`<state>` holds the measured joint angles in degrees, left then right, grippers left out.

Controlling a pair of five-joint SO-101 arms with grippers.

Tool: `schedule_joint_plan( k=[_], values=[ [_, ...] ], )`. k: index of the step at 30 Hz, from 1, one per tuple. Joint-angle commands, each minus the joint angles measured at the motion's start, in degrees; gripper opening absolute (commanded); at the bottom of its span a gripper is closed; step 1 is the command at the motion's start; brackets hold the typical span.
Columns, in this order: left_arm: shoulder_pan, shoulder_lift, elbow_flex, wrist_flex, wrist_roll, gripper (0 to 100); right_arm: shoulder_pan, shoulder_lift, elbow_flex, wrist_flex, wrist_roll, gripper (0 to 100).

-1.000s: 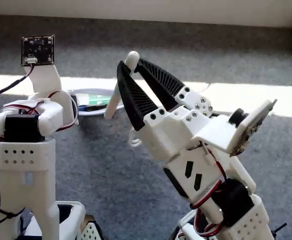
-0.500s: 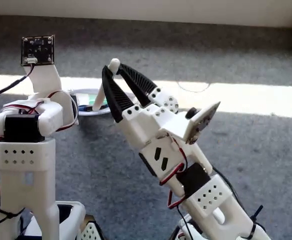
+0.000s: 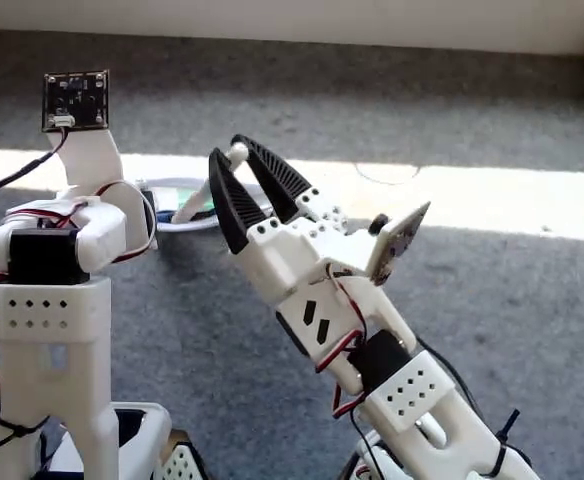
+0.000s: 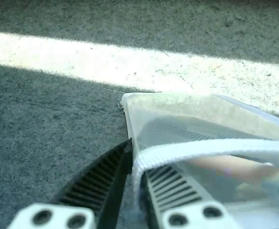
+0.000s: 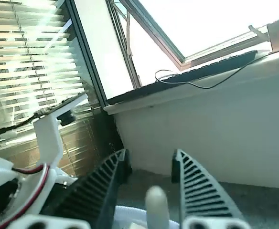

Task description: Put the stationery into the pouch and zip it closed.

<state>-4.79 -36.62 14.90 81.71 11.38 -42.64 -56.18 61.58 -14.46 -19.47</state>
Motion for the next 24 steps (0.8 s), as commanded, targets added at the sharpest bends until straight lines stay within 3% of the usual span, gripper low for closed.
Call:
schedule_joint_plan(
  k=[1,13,21,24],
  values=[
    [0.75,-0.92,-1.27,-0.62,0.53,1,-0.22,-0.92,-2.07,7.43,-2.11,22.9],
    [0.75,-0.92,-1.27,-0.53,0.53,1,-0.13,-9.19,-15.96,35.65,-1.32,22.4],
    [0.75,-0.92,-1.27,-0.44,0.44,1,5.93,-9.19,-21.23,51.47,1.85,22.4],
    [0.75,-0.92,-1.27,-0.44,0.44,1,5.93,-9.27,-21.05,56.22,6.15,22.4]
  ],
)
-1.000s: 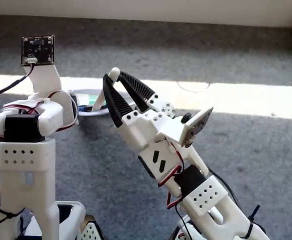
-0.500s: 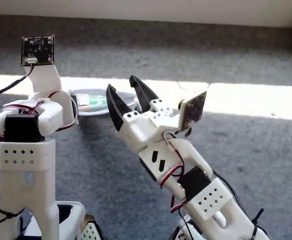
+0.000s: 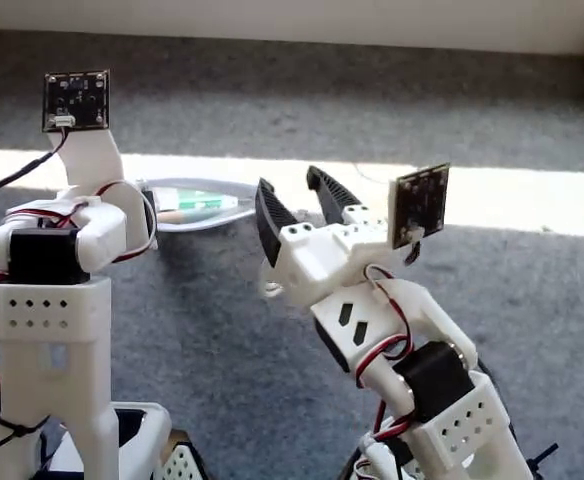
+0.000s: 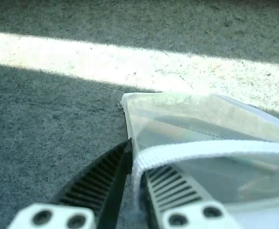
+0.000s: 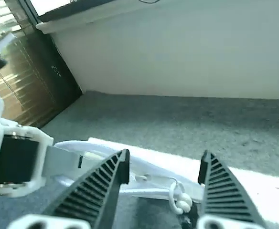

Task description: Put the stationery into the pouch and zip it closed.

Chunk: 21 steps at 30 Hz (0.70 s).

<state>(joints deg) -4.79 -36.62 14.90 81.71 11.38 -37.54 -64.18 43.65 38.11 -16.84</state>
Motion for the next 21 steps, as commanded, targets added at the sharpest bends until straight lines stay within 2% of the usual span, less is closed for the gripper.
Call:
schedule_joint_plan(
  k=[1,10,16,21],
  values=[
    [0.75,-0.92,-1.27,-0.44,0.44,1,0.84,-1.36,-3.12,4.79,4.57,22.4],
    [0.75,-0.92,-1.27,-0.44,0.44,1,0.66,-1.01,2.86,7.78,6.07,22.4],
    [0.75,-0.92,-1.27,-0.44,0.44,1,0.57,-0.84,10.86,-1.10,10.64,22.4],
    [0.75,-0.92,-1.19,-0.44,0.35,1,0.84,5.58,13.58,-5.49,10.81,22.4]
  ],
)
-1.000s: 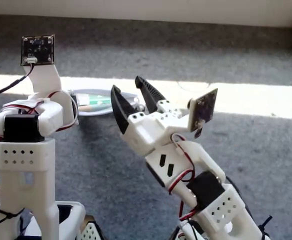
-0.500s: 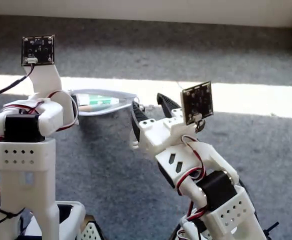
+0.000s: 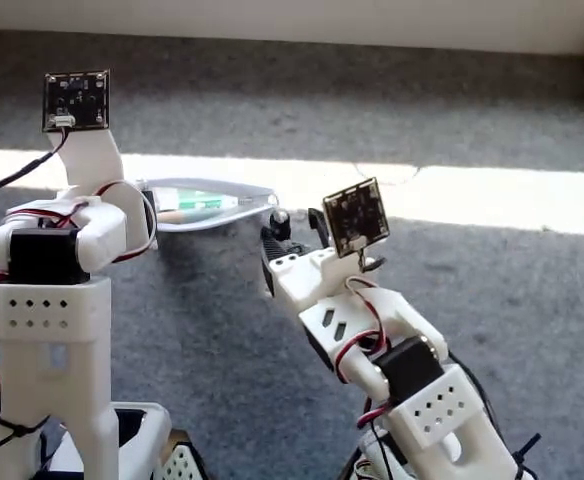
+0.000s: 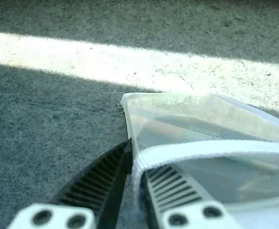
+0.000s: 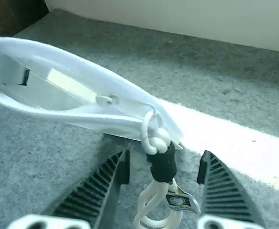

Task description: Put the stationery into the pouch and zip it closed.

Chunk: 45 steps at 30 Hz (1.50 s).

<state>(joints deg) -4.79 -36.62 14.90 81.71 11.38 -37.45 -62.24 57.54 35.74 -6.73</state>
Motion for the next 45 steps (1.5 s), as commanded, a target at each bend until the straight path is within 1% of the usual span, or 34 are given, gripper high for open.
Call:
schedule_joint_plan(
  k=[1,6,12,17,21,23,26,29,33,37,38,41,45],
  values=[
    [0.75,-0.92,-1.19,-0.44,0.35,1,0.75,5.41,-0.66,-3.91,0.79,22.4],
    [0.75,-0.92,0.31,-0.79,0.35,1,1.71,9.45,-1.01,-7.60,0.79,22.4],
    [0.75,-0.92,0.57,-0.88,0.35,1,3.21,9.36,-0.75,-7.69,0.79,21.8],
    [0.75,-0.92,0.57,-0.88,0.35,1,3.21,9.36,-1.10,-7.69,1.23,13.3],
    [0.75,-0.92,0.75,-0.88,0.35,1,3.03,9.36,-0.92,-7.69,7.74,7.4],
    [0.75,-0.92,0.75,-0.88,0.35,1,3.03,9.27,-0.84,-7.69,9.32,4.0],
    [0.75,-0.92,0.75,-0.88,0.35,1,3.12,9.27,-0.75,-7.69,9.76,0.3],
    [0.75,-0.92,0.75,-0.88,0.35,1,3.12,9.27,-0.75,-7.52,11.69,0.4],
    [0.75,-0.92,0.75,-0.88,0.35,1,3.21,9.27,-0.92,-7.52,11.16,1.6],
    [0.75,-0.92,0.75,-0.88,0.26,1,3.30,9.27,-1.19,-7.43,10.99,12.4],
    [0.75,-0.92,0.75,-0.88,0.26,1,3.30,9.27,-1.19,-7.43,9.76,14.5],
    [0.75,-0.92,0.75,-0.88,0.26,1,3.30,9.27,-1.19,-7.52,6.68,14.9],
    [0.75,-0.92,0.75,-0.88,0.26,1,3.38,9.27,-1.19,-7.60,6.77,14.9]
  ],
)
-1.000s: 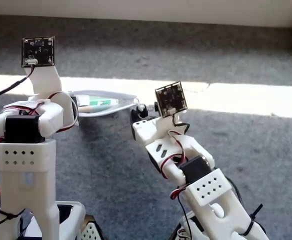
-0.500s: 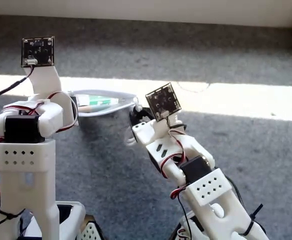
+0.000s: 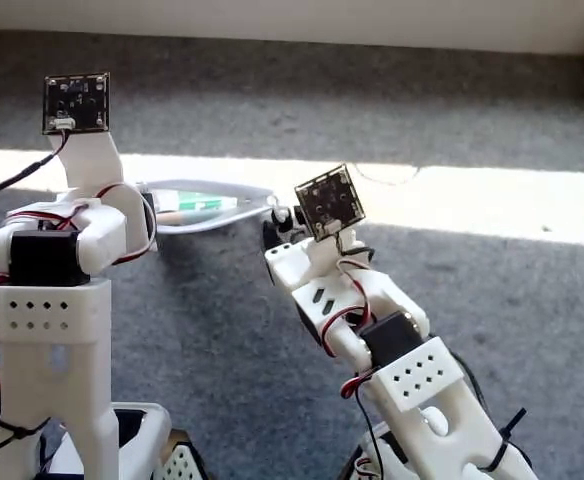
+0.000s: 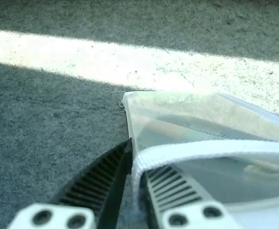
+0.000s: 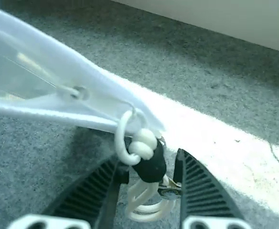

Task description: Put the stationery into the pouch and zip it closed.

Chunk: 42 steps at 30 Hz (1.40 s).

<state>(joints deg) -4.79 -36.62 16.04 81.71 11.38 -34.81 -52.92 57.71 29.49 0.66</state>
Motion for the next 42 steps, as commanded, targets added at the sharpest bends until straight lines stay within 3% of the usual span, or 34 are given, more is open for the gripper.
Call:
schedule_joint_plan(
  k=[1,14,19,30,33,42],
  values=[
    [0.75,-0.92,-0.40,-0.88,0.26,1,1.01,-0.04,-1.27,-1.36,-0.62,14.9],
    [0.75,-0.92,-0.31,-1.58,0.26,1,3.47,-0.04,-1.27,-1.19,-0.88,15.7],
    [0.75,-0.92,-0.31,-1.58,0.26,1,0.84,-0.04,-1.01,-1.10,-0.62,24.2],
    [1.01,-0.92,-0.22,-1.58,0.26,1,0.22,0.04,-1.36,-1.36,-0.53,23.8],
    [1.01,-0.92,-0.22,-1.58,0.26,1,0.22,0.04,-1.36,-1.45,-0.26,19.9],
    [0.75,-0.92,-0.22,-1.49,0.26,1,-2.59,-1.27,-0.92,-5.23,11.60,6.0]
  ],
)
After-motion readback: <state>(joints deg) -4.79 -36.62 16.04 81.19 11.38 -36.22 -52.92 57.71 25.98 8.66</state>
